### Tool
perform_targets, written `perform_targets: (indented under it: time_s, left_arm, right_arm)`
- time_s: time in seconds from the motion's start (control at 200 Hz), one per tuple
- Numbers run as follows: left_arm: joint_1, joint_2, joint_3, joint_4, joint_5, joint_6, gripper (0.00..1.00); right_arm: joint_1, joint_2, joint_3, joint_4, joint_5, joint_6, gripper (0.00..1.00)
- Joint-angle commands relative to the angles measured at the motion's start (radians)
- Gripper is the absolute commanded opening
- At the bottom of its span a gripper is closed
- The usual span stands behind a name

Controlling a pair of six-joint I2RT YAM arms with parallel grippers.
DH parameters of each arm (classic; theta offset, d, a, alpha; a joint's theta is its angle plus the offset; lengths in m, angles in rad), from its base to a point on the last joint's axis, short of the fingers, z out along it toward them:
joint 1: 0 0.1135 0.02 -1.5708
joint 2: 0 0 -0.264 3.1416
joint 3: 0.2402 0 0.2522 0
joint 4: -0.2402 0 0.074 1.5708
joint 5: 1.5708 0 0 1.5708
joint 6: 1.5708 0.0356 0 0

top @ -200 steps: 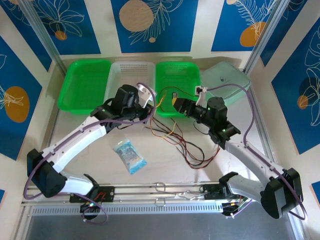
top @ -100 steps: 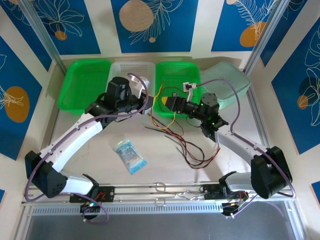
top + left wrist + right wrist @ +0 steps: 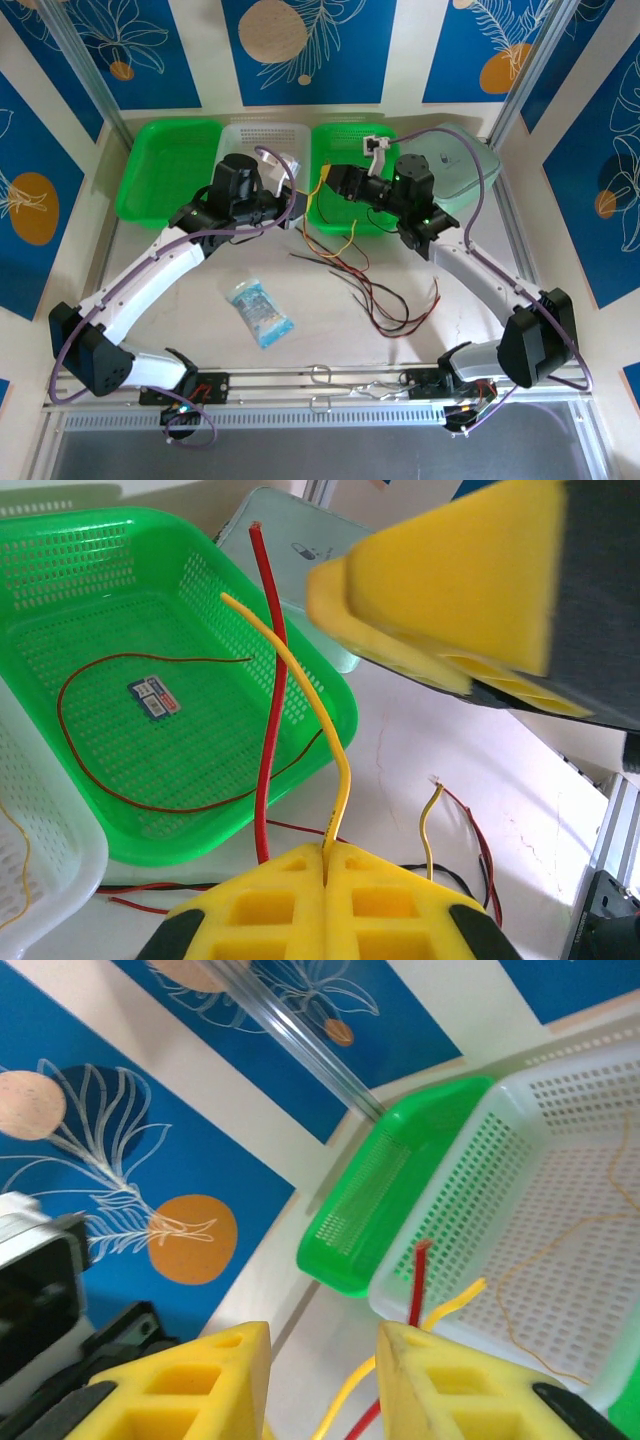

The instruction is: Untangle the cables

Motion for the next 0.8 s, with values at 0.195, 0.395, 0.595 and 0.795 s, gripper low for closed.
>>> perform_targets:
  time_s: [0.195, 0.395, 0.595, 0.795]
  left_arm:
    - [0.009, -0.042, -0.008, 0.029, 0.027, -0.021, 0.00]
    - [0.009, -0.045, -0.014, 0.027, 0.027, -0.019, 0.00]
    - [0.009, -0.046, -0.015, 0.027, 0.021, -0.018, 0.00]
    - [0.009, -0.047, -0.018, 0.050, 0.020, -0.046, 0.00]
  right_arm:
    - [-0.001, 0.051, 0.083, -0.106, 0.104, -0.027, 0.40]
    - [-0.001, 0.063, 0.081, -0.078, 0.110, -0.032, 0.33]
    - [0.002, 0.079, 0.098, -0.079, 0.096, -0.019, 0.22]
    - [0.001, 0.070, 0.073, -0.050, 0.130, 0.006, 0.05]
